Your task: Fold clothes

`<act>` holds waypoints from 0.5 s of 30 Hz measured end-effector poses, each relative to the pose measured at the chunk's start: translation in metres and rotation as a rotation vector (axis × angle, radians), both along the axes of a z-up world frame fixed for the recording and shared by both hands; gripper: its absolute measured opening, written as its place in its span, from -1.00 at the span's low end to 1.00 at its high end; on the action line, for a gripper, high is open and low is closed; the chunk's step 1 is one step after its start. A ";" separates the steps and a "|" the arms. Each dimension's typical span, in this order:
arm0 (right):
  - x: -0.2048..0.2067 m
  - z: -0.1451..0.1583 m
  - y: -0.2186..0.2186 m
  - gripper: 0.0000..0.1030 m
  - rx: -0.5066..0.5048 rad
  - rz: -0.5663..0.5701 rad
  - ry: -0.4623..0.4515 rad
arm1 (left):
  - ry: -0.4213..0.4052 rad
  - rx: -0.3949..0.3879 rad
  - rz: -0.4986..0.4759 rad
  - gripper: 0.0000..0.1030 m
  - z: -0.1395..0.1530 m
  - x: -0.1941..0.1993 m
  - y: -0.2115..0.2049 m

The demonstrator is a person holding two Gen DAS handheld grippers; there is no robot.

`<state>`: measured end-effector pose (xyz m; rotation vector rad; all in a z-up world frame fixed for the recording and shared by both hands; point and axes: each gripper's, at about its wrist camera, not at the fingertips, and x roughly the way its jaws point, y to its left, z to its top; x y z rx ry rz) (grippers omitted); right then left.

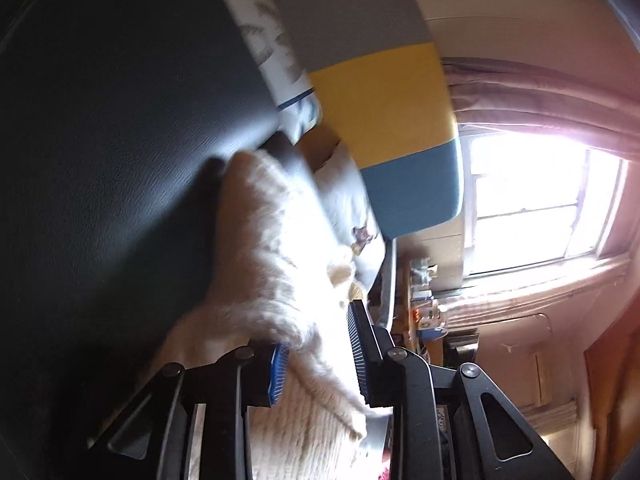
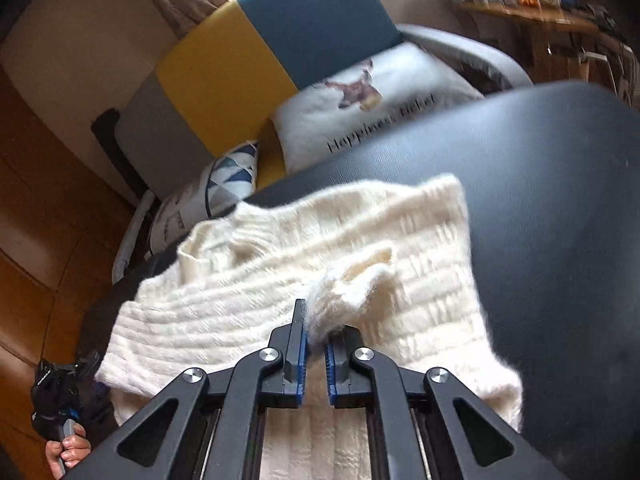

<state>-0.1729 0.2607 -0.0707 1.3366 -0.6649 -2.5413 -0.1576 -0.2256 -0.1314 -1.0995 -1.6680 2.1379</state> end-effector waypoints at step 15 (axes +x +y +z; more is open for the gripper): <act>0.005 -0.019 0.003 -0.74 -0.026 0.031 0.034 | -0.035 -0.069 0.011 -0.83 -0.020 0.062 0.013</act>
